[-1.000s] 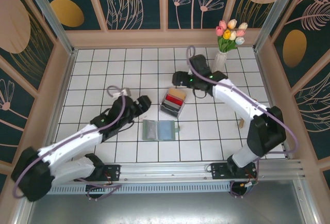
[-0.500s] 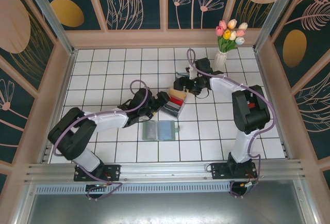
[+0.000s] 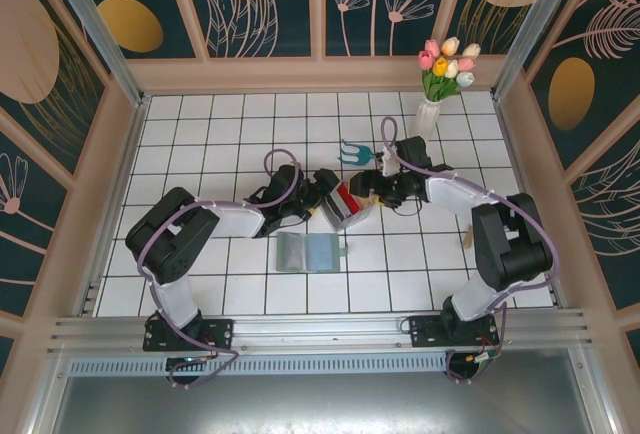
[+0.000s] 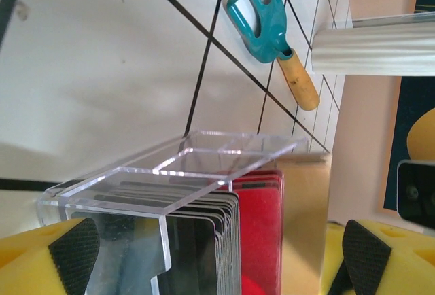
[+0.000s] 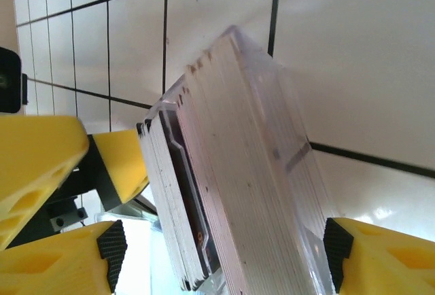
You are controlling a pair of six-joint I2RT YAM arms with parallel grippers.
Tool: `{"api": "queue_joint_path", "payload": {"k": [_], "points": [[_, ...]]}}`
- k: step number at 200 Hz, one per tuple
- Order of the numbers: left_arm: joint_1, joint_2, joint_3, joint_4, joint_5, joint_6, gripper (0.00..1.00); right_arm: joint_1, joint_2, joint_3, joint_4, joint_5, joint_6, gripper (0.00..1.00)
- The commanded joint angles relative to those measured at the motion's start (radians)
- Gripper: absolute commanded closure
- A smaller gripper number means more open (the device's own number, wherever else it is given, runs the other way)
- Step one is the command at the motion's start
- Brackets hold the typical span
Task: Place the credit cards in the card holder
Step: Rotate the storage box at the center of the table, then pick up the credit card from the storage box.
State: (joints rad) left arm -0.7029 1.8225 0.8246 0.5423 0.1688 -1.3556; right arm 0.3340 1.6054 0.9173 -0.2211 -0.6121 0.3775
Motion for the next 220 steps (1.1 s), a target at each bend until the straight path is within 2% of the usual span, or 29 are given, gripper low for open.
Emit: {"api": "queue_joint_path", "payload": {"k": [1,18,50,62,87,124,175,220], "points": [[-0.004,0.02,0.022,0.006,0.021,0.006,0.06,0.005,-0.051,0.005,-0.026,0.136,-0.009,0.19],[-0.004,0.005,0.002,-0.019,0.0,0.014,0.07,0.007,-0.058,0.057,-0.106,0.29,-0.069,0.14],[-0.004,-0.028,-0.007,-0.105,-0.034,0.059,0.14,0.075,-0.073,0.158,-0.216,0.555,-0.186,0.17],[-0.003,-0.046,-0.012,-0.132,-0.054,0.073,0.15,0.097,-0.07,0.178,-0.239,0.593,-0.224,0.21],[-0.004,-0.063,-0.018,-0.154,-0.076,0.093,0.16,0.155,-0.038,0.224,-0.293,0.697,-0.272,0.21],[-0.004,-0.025,0.018,-0.131,-0.014,0.135,0.13,0.2,-0.004,0.253,-0.326,0.723,-0.298,0.2],[-0.003,0.021,0.044,-0.117,0.037,0.158,0.11,0.208,0.051,0.262,-0.335,0.701,-0.301,0.2],[-0.004,0.058,0.042,-0.117,0.057,0.157,0.11,0.232,0.096,0.27,-0.35,0.77,-0.296,0.2]]}}
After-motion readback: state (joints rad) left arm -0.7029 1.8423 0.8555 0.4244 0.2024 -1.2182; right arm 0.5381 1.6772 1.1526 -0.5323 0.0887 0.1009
